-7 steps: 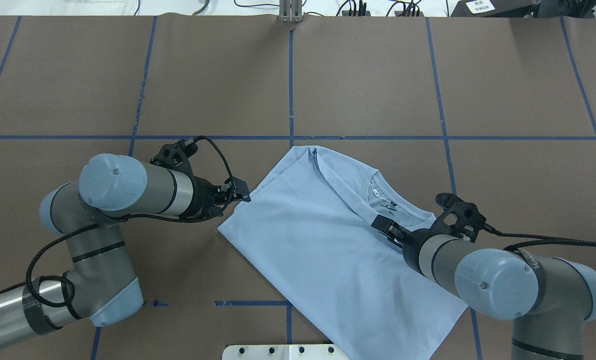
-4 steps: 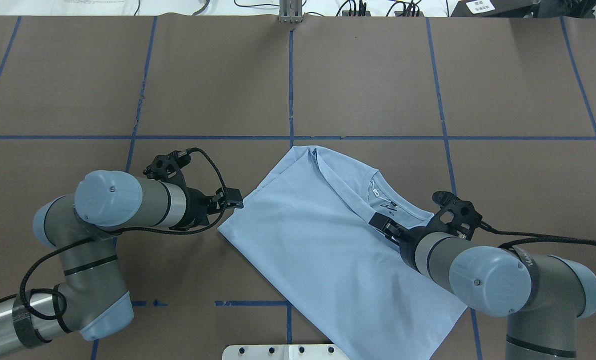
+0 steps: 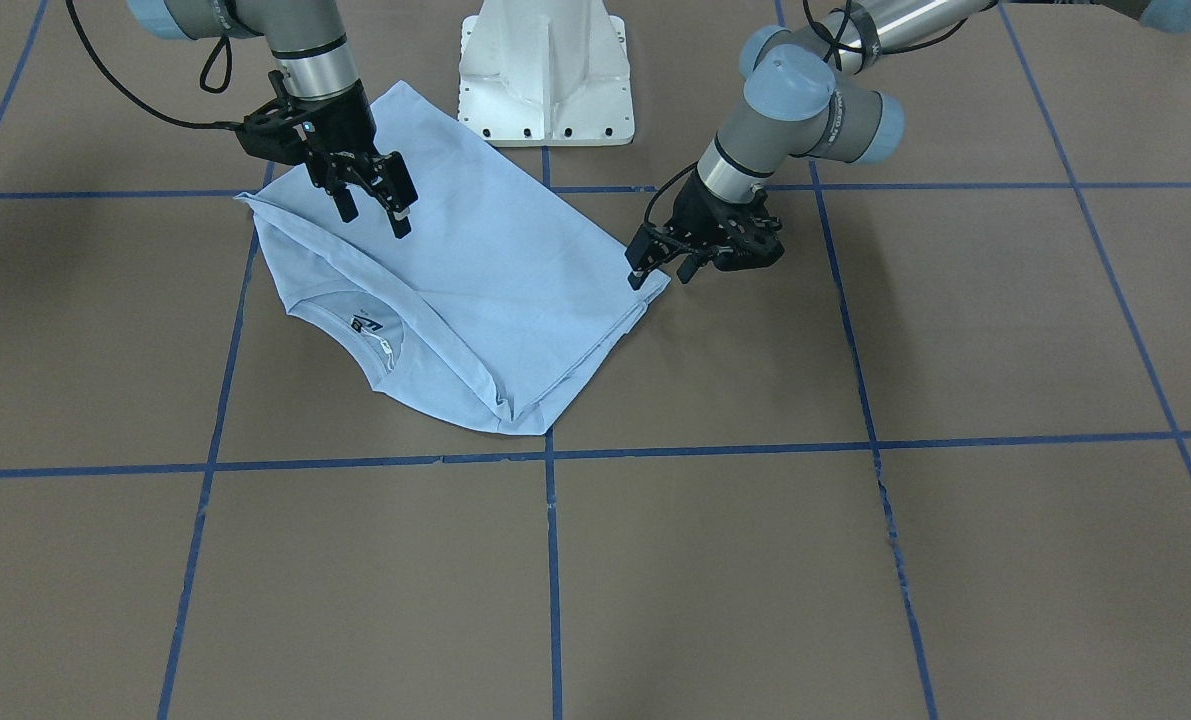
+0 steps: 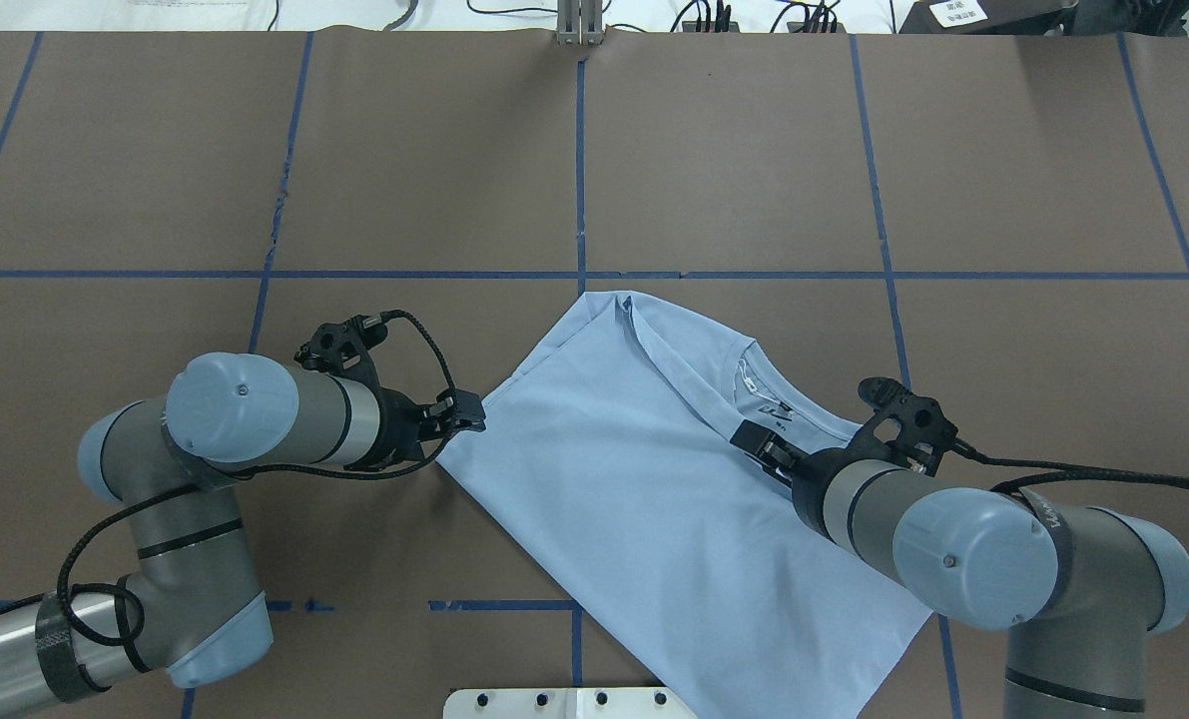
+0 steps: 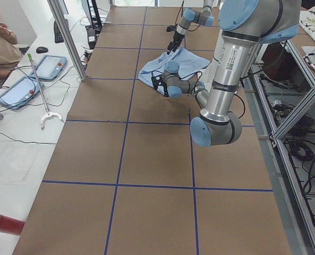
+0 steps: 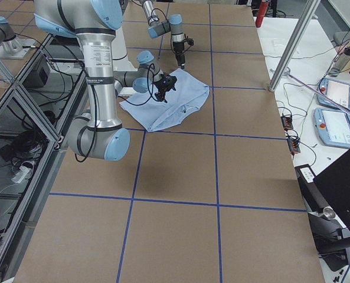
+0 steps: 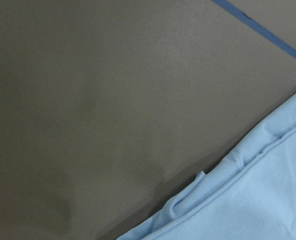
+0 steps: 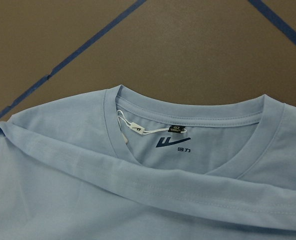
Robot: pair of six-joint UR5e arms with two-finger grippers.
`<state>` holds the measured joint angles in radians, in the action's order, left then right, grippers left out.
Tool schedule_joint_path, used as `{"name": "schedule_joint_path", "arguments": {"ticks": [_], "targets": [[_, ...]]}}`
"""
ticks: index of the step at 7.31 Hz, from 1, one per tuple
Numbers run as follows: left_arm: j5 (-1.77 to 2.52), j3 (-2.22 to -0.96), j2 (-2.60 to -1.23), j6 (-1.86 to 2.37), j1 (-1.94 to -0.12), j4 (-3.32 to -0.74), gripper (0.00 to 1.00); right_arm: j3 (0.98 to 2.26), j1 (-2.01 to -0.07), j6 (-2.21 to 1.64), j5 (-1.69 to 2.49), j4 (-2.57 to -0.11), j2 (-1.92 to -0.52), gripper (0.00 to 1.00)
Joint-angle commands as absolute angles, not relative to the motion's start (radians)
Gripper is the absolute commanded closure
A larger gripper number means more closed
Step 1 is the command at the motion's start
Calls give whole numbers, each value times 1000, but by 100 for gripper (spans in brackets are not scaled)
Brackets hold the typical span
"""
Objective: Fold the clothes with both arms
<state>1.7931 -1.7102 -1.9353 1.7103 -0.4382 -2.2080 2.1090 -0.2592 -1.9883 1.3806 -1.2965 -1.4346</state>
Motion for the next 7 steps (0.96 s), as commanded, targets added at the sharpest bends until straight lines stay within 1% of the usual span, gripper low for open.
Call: {"name": "schedule_joint_path", "arguments": {"ticks": [1,2,3,7], "targets": [[1793,-1706,-1936,1712,-437,-2207,45,2109,-259,-1988,1379,-1298,-1434,0],[1793,-1704,-1936,1712,-437,-2207,67,2108,-259,-1988,1379,-1298,-1433,0],[1793,-1704,-1934,1712,-437,-2207,100,2106,-259,-1988,1379,-1298,-1434,0],[1789,-1724,-1925,1741,-456,-2188,100,2105,-262,-1988,1379,-1298,-1433,0]]}}
